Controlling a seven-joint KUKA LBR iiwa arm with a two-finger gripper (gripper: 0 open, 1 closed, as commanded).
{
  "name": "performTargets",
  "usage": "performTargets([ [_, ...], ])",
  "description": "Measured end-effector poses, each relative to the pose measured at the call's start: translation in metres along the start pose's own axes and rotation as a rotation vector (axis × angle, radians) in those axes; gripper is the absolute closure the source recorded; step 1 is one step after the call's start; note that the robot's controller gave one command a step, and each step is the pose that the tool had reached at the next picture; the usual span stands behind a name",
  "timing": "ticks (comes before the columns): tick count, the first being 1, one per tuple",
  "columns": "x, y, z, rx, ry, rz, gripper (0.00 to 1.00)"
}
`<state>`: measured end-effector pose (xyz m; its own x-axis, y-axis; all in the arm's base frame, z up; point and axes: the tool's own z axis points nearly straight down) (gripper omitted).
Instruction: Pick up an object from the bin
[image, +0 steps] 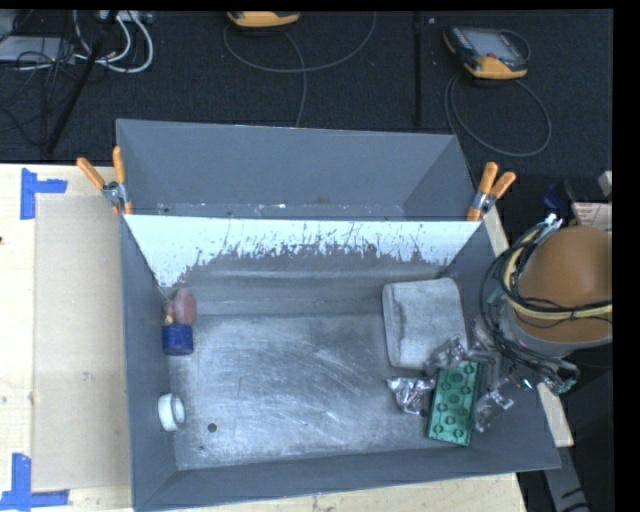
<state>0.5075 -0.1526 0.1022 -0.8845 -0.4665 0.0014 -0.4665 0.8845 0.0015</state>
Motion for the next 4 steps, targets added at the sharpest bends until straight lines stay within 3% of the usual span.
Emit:
performTargets([
  [1,-0.003,0.013,0.028,0.002,0.007,0.004,0.00],
  [2,-0.003,0.013,0.026,0.001,0.005,0.006,0.00],
  [3,-0.004,0.014,0.025,-0.004,0.006,0.005,1.00],
  [4,-0.006,0.015,0.018,-0.003,0.000,0.007,1.00],
])
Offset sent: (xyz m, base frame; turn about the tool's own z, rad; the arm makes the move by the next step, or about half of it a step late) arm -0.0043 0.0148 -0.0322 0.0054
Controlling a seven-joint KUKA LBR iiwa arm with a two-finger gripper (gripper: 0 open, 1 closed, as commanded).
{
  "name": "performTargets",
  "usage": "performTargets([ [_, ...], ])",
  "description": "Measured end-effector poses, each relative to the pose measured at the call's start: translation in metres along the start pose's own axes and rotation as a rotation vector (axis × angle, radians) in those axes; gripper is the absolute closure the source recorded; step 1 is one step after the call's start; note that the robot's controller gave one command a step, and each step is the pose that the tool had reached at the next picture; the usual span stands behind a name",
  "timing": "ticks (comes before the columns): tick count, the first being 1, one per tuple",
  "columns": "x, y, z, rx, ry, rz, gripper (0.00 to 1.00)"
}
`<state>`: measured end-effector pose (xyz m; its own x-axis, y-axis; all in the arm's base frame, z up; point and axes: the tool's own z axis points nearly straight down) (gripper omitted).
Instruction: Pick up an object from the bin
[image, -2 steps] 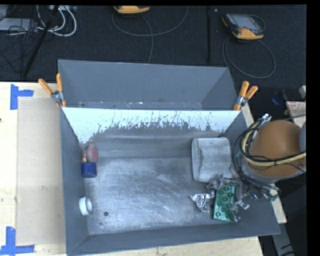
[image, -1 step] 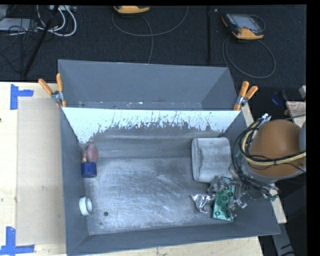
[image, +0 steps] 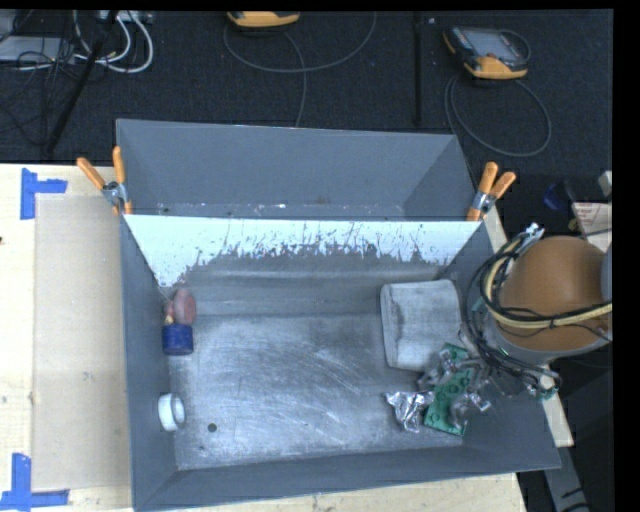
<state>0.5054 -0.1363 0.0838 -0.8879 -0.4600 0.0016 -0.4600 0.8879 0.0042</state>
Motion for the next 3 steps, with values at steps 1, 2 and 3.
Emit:
performTargets([
  [1,-0.001,0.001,-0.014,0.002,-0.004,0.003,1.00],
  [2,-0.003,0.002,-0.054,0.004,-0.004,0.007,1.00],
  [3,-0.004,0.003,-0.070,0.004,-0.003,0.011,1.00],
])
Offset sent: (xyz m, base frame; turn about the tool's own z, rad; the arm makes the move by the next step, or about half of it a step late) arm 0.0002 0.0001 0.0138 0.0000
